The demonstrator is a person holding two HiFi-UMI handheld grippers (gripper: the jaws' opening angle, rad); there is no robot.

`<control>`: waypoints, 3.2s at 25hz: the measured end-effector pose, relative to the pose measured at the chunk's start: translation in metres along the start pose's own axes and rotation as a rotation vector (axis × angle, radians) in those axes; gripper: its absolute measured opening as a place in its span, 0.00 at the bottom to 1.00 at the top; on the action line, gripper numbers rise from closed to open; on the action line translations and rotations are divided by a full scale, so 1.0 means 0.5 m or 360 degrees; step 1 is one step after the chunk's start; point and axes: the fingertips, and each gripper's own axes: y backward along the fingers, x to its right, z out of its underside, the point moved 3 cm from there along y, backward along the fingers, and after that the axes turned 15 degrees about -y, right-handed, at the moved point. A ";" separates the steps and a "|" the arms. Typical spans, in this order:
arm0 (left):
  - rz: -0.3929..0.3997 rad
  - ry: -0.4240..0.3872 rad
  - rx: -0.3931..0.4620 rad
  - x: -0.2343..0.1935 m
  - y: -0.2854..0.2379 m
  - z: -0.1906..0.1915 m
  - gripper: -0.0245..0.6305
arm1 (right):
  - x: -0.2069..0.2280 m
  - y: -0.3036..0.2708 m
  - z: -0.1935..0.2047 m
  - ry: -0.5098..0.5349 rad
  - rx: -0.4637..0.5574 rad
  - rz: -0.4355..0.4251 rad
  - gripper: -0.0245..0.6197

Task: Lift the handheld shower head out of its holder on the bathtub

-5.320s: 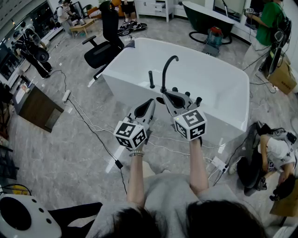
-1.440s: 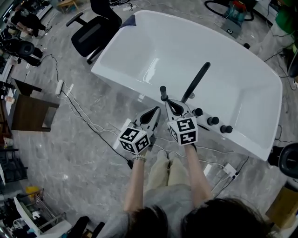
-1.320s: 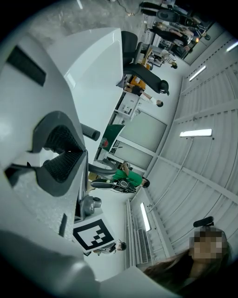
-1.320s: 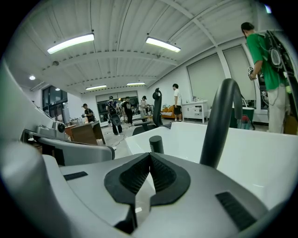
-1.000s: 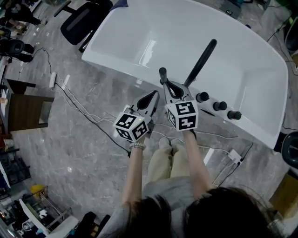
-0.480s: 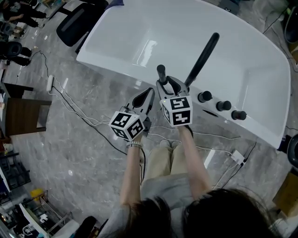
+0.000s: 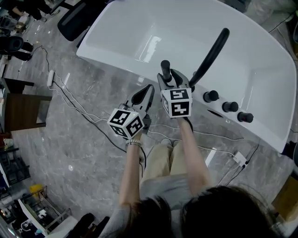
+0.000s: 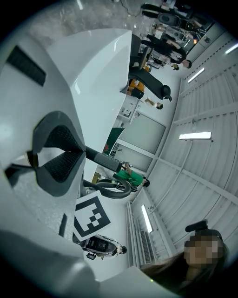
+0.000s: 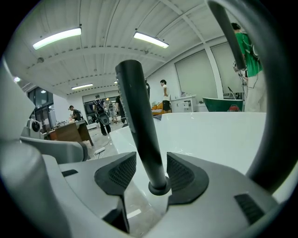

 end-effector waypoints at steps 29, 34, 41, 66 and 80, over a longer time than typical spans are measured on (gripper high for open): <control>0.0018 0.0046 -0.0052 0.006 0.005 -0.055 0.04 | -0.045 0.023 -0.063 0.0168 -0.0059 0.0065 0.25; -0.0007 0.0048 -0.0045 0.001 0.025 -0.093 0.04 | -0.068 0.044 -0.095 0.0182 -0.0055 0.0058 0.25; -0.0033 0.0046 -0.0017 -0.001 0.046 -0.152 0.04 | -0.102 0.074 -0.144 0.0215 -0.0045 0.0034 0.25; -0.0139 0.0015 0.0167 0.036 0.148 -0.338 0.04 | -0.243 0.205 -0.295 0.0343 0.0046 -0.0162 0.25; -0.0159 -0.0074 0.0286 0.074 0.227 -0.457 0.04 | -0.346 0.293 -0.364 0.0356 0.0121 -0.0310 0.25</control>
